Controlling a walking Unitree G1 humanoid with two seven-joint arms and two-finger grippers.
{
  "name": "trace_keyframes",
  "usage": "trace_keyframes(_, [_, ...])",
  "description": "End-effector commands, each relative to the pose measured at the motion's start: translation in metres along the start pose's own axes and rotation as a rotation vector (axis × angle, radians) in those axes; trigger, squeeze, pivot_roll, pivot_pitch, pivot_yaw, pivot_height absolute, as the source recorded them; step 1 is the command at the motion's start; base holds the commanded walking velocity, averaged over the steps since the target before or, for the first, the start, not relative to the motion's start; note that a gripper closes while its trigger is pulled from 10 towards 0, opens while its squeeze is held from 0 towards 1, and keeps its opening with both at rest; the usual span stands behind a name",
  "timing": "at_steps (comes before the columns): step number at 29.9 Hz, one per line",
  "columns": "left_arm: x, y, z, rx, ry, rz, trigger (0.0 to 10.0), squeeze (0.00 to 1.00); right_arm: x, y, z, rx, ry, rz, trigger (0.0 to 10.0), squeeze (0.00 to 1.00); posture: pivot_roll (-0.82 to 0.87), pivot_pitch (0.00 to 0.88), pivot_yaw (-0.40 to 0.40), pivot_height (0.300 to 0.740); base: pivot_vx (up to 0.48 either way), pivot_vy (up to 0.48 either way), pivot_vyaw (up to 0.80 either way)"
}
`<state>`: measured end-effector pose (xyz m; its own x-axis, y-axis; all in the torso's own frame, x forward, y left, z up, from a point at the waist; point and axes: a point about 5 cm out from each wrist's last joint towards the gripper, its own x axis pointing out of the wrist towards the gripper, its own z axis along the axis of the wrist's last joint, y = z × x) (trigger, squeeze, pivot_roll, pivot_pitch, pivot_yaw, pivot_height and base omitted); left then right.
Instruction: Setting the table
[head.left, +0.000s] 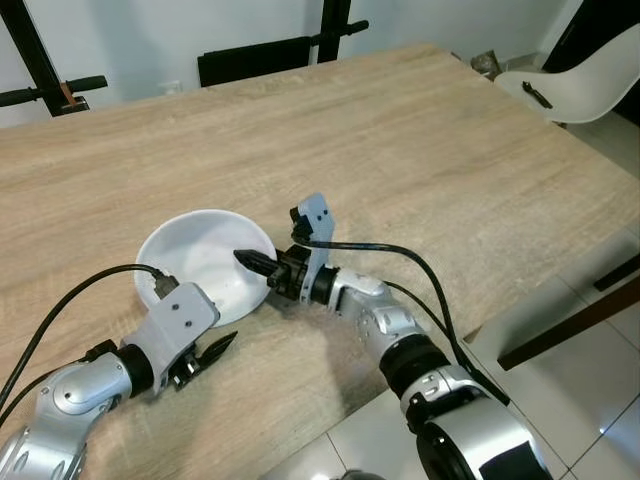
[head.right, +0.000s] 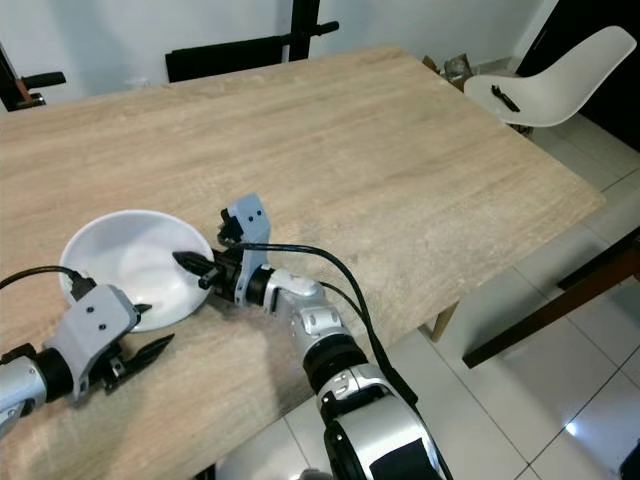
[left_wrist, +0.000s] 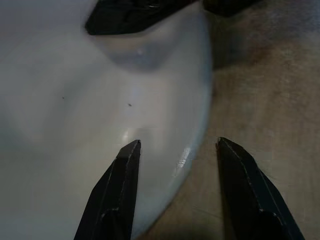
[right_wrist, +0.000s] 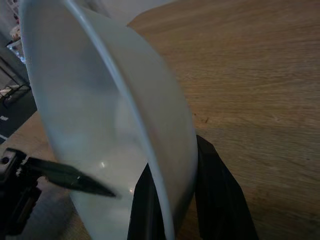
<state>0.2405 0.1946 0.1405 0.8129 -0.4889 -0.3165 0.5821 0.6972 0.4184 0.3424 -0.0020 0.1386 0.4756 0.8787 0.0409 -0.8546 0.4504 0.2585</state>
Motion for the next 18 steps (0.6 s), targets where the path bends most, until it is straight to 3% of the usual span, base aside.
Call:
trace_keyframes(1, [0.002, 0.012, -0.002, -0.034, -0.018, 0.113, 10.0, 0.00, 0.004, 0.003, -0.004, 0.033, -0.010, -0.017, 0.0, 0.00, 0.00, 0.089, -0.037, 0.740, 0.000, 0.000, 0.00])
trace_keyframes(3, [0.003, 0.025, 0.014, -0.077, -0.114, 0.189, 10.0, 0.00, 0.004, 0.002, -0.002, 0.025, -0.021, -0.031, 0.0, 0.00, 0.00, 0.089, -0.037, 0.740, 0.000, 0.000, 0.00])
trace_keyframes(5, [0.000, 0.040, 0.043, -0.143, -0.262, 0.218, 10.0, 0.00, 0.002, -0.003, 0.003, 0.020, -0.050, -0.069, 0.0, 0.00, 0.00, 0.083, -0.035, 0.740, 0.000, 0.000, 0.00])
trace_keyframes(9, [-0.003, 0.045, 0.059, -0.192, -0.333, 0.183, 10.0, 0.00, -0.001, -0.008, 0.009, 0.018, -0.084, -0.107, 0.0, 0.00, 0.00, 0.080, -0.030, 0.740, 0.000, 0.000, 0.00])
trace_keyframes(10, [-0.005, 0.047, 0.066, -0.221, -0.367, 0.153, 10.0, 0.00, -0.003, -0.011, 0.014, 0.019, -0.117, -0.131, 2.8, 0.00, 0.00, 0.077, -0.022, 0.740, 0.000, 0.000, 0.00])
trace_keyframes(11, [-0.007, 0.047, 0.070, -0.238, -0.387, 0.134, 10.0, 0.00, -0.004, -0.013, 0.018, 0.019, -0.139, -0.146, 10.0, 0.00, 0.00, 0.077, -0.022, 0.740, 0.000, 0.000, 0.00])
trace_keyframes(14, [-0.011, 0.042, 0.079, -0.297, -0.434, 0.052, 10.0, 0.00, -0.012, -0.022, 0.033, 0.005, -0.223, -0.223, 10.0, 0.00, 0.00, 0.074, -0.009, 0.740, 0.000, 0.000, 0.00])
trace_keyframes(18, [-0.012, 0.033, 0.077, -0.368, -0.439, -0.001, 10.0, 0.00, -0.036, -0.037, 0.058, -0.038, -0.363, -0.351, 10.0, 0.00, 0.00, 0.068, 0.010, 0.740, 0.000, 0.000, 0.00])
